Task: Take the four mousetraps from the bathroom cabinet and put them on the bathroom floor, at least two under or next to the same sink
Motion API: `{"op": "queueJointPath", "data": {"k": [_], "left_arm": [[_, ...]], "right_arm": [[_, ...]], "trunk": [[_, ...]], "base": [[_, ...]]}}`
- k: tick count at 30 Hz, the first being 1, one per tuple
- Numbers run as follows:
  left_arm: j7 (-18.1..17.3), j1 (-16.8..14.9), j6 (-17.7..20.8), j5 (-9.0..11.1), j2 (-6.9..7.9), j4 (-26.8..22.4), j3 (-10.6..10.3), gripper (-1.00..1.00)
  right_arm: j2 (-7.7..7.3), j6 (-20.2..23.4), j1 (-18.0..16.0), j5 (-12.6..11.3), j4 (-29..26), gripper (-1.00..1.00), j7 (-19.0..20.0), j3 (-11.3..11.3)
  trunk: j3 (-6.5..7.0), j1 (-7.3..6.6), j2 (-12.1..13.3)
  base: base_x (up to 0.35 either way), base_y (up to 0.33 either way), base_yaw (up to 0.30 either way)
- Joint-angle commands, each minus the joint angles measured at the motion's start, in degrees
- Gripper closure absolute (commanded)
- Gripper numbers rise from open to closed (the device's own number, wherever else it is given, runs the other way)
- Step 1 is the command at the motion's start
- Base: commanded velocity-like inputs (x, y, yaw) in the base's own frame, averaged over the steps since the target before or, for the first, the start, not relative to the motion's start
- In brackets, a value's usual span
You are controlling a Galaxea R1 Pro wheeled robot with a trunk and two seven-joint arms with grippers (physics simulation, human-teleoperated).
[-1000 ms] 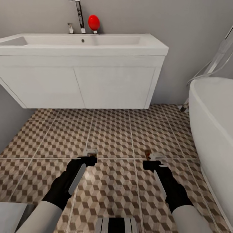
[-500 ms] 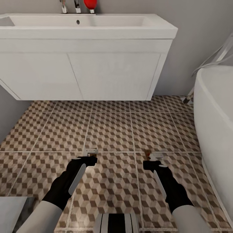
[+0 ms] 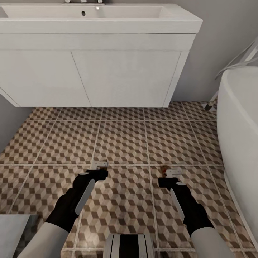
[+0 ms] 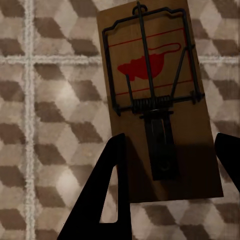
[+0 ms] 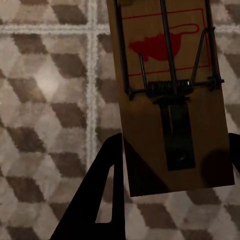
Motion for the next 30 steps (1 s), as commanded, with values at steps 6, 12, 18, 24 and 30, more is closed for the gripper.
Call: {"op": "queueJointPath", "data": {"k": [6,12,18,24,30], "left_arm": [[0.4,0.0,0.1,0.6,-0.10,-0.7,0.3,1.00],[0.3,-0.2,-0.1,0.5,-0.34,2.7,0.5,1.00],[0.3,-3.3,-0.3,0.4,-0.42,7.1,0.6,1.00],[0.4,-7.2,-0.6,0.3,-0.43,12.1,0.6,1.00],[0.4,-9.9,-0.7,0.2,-0.40,14.7,0.5,1.00]], "right_arm": [[0.03,-2.3,0.0,-0.1,-0.1,1.00,-0.1,0.0],[0.00,-2.7,0.0,0.0,-0.6,1.00,-0.1,-0.2],[0.07,-2.7,-1.9,-0.1,-1.1,1.00,-0.1,-0.2],[0.09,-2.6,-4.8,-0.1,-0.9,1.00,-0.2,-0.2],[0.08,-2.6,-6.5,0.0,-0.7,1.00,-0.3,-0.1]], "trunk": [[-0.05,-0.01,0.0],[-0.05,-0.01,0.0],[-0.05,-0.01,0.0],[-0.05,-0.01,0.0],[-0.05,-0.01,0.0]], "base": [[0.000,0.000,0.000],[0.000,0.000,0.000],[0.000,0.000,0.000],[0.000,0.000,0.000],[0.000,0.000,0.000]]}}
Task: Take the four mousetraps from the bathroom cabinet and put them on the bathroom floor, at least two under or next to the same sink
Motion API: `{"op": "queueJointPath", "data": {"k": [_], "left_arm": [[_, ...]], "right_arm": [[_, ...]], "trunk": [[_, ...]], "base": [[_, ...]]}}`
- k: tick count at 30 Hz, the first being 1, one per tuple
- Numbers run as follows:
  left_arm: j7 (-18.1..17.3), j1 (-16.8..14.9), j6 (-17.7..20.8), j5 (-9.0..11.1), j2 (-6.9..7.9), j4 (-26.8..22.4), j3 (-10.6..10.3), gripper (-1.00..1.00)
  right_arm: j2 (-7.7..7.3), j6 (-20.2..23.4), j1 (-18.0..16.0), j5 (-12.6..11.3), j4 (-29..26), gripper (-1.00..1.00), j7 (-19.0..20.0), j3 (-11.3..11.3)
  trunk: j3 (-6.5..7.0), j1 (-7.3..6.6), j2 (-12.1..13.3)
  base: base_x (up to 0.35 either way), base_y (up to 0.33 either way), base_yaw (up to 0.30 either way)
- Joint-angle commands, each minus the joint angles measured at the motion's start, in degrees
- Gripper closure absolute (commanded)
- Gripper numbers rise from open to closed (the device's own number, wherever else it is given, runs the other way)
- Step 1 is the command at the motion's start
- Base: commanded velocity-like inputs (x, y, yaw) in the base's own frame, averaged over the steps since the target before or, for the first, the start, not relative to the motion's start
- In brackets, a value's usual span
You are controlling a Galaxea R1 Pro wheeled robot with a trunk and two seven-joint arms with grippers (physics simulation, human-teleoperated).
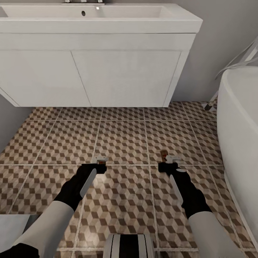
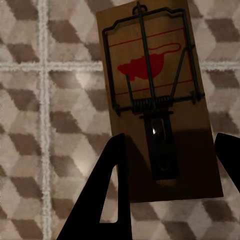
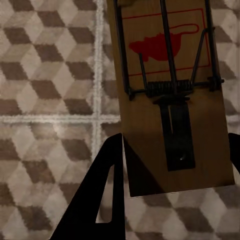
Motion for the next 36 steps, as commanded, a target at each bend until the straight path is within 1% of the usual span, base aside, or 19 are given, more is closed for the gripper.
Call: {"op": "queueJointPath", "data": {"k": [1,7,10,15,16,17,19,21,25,27,35,36], "left_arm": [[0.4,-0.1,0.1,0.6,0.09,-0.1,-0.1,1.00],[0.1,-0.3,-0.2,0.7,0.46,-0.9,-0.2,1.00],[0.0,-0.3,-0.1,0.7,0.57,-2.0,-0.3,1.00],[0.0,-0.3,0.0,0.8,0.67,-2.6,-0.4,1.00],[0.0,-0.3,0.0,0.8,0.68,-2.9,-0.5,1.00],[0.0,-0.3,0.0,0.8,0.68,-3.1,-0.5,1.00],[0.1,-0.3,0.1,0.8,0.69,-4.2,-0.5,1.00],[0.1,-0.4,0.2,0.8,0.66,-5.6,-0.5,1.00],[0.2,-0.3,0.3,0.8,0.61,-8.7,-0.6,1.00],[0.2,-0.3,0.3,0.8,0.61,-9.4,-0.6,1.00],[0.2,-0.3,0.3,0.8,0.52,-9.9,-0.7,1.00],[0.2,-0.3,0.3,0.8,0.52,-9.9,-0.7,1.00]], "right_arm": [[0.00,0.3,-0.1,0.0,-0.1,1.00,-0.2,0.1],[-0.15,0.0,-0.2,0.0,-0.2,1.00,-0.1,0.3],[-0.17,-1.7,-0.2,0.0,-0.3,1.00,0.0,0.4],[-0.17,-2.9,-0.2,0.0,-0.4,1.00,0.0,2.4],[-0.17,-3.0,-0.2,0.0,-0.4,1.00,-0.1,3.3],[-0.17,-3.0,-0.1,0.0,-0.4,1.00,-0.1,3.7],[-0.17,-3.0,-0.2,0.0,-0.5,1.00,-0.1,4.8],[-0.17,-3.1,-0.2,0.0,-0.5,1.00,-0.2,5.3],[-0.17,-3.1,-0.2,0.0,-0.6,1.00,-0.1,5.6],[-0.22,-3.1,-0.2,0.0,-0.6,1.00,-0.1,5.6],[-0.22,-3.1,-0.2,0.0,-0.6,1.00,-0.2,5.6],[-0.20,-3.1,-0.2,0.0,-0.6,1.00,-0.2,5.6]], "trunk": [[-0.04,-0.01,0.0],[-0.04,-0.01,0.0],[-0.04,-0.01,0.0],[-0.04,-0.01,0.0],[-0.04,-0.01,0.0],[-0.04,-0.01,0.0],[-0.04,-0.01,0.0],[-0.04,-0.01,0.0],[-0.04,-0.01,0.0],[-0.04,-0.01,0.0],[-0.04,-0.01,0.0],[-0.26,0.02,0.0]], "base": [[0.000,0.000,0.000],[0.000,0.000,0.000],[0.000,0.000,0.000],[0.000,0.000,0.000],[0.000,0.000,0.000],[0.000,0.000,0.000],[0.000,0.000,0.000],[0.000,0.000,0.000],[0.000,0.000,0.000],[0.000,0.000,0.000],[0.000,0.000,0.000],[0.000,0.000,0.000]]}}
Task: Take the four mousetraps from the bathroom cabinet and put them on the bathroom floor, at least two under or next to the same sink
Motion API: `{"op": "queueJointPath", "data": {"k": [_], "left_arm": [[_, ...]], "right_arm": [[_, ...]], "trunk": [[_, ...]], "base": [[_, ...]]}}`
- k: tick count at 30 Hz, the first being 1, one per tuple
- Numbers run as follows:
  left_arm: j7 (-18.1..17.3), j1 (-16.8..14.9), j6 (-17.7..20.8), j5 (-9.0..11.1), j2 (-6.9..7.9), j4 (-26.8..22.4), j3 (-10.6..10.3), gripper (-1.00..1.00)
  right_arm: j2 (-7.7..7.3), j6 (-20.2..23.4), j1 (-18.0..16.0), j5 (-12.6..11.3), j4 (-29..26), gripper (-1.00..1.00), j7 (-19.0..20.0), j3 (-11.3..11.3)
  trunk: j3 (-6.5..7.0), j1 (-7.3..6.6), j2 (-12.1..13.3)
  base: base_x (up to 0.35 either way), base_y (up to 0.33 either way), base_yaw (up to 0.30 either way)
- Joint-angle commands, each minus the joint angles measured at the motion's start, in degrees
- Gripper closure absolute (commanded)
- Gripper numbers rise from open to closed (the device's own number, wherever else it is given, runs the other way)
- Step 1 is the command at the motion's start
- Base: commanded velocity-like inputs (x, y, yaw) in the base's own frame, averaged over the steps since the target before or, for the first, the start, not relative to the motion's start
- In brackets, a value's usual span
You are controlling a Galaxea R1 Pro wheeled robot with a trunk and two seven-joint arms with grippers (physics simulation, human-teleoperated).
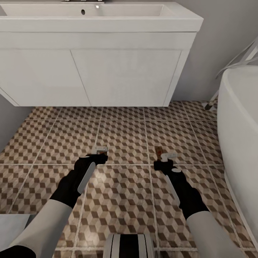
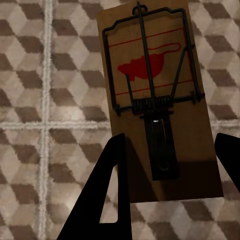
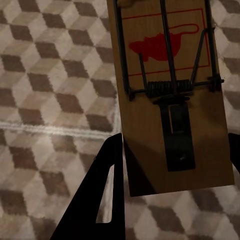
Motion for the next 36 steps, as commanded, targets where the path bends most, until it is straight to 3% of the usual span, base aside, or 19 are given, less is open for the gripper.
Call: {"op": "queueJointPath", "data": {"k": [1,20,36], "left_arm": [[0.5,0.0,0.2,0.6,0.01,-0.1,-0.1,1.00],[0.5,0.0,0.2,0.6,0.01,-0.1,0.0,1.00],[0.5,0.0,0.2,0.6,-0.10,-1.5,0.2,1.00]], "right_arm": [[0.00,0.3,0.0,0.0,-0.1,1.00,-0.2,0.1],[0.02,0.3,-0.1,0.0,-0.2,1.00,-0.2,0.0],[0.02,-1.1,0.0,0.1,-1.0,1.00,-0.3,-0.1]], "trunk": [[-0.26,0.01,0.0],[-5.48,0.50,-0.3],[-6.62,0.50,-0.3]], "base": [[0.000,0.000,0.000],[0.000,0.000,0.000],[0.000,0.000,0.000]]}}
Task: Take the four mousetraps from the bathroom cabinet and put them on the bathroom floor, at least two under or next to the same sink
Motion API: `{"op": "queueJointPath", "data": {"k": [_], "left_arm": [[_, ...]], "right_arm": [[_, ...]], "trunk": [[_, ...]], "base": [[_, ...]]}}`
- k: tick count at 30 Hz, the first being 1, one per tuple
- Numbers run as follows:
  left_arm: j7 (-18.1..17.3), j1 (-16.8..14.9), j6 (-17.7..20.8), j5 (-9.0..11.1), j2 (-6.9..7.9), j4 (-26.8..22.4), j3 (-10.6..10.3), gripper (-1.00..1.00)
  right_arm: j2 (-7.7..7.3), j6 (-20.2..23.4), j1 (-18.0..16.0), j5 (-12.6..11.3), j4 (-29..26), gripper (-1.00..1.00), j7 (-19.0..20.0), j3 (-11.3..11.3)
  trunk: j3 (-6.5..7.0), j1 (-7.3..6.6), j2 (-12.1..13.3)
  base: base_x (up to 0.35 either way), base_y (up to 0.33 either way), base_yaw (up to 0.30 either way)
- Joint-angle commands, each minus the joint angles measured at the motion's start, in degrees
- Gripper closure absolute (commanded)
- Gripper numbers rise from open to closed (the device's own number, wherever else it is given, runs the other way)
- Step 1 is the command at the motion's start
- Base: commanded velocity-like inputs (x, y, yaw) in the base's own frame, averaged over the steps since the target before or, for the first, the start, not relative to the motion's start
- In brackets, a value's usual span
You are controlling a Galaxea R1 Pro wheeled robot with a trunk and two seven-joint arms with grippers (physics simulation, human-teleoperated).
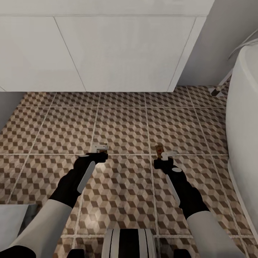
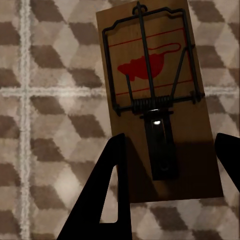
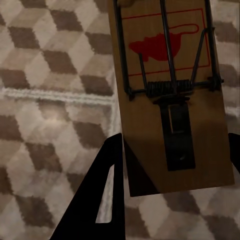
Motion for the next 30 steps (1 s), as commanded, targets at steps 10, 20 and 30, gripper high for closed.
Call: {"op": "queueJointPath", "data": {"k": [10,20,30], "left_arm": [[0.9,-4.1,-0.1,0.3,-0.97,7.7,0.1,1.00],[0.9,-12.2,-0.6,0.2,-0.93,18.4,0.1,1.00],[0.3,-12.7,-2.5,0.4,-0.40,17.2,0.0,1.00]], "right_arm": [[-0.01,0.7,-4.9,0.0,0.0,1.00,-0.5,-0.1],[0.00,3.6,-9.6,-0.1,1.5,1.00,-0.6,0.0],[-0.01,3.0,-9.7,-0.1,1.2,1.00,-0.2,0.3]], "trunk": [[-0.06,-0.01,0.0],[-0.06,-0.01,0.0],[-0.06,-0.01,0.0]], "base": [[0.000,0.000,0.000],[0.000,0.000,0.000],[0.000,0.000,0.000]]}}
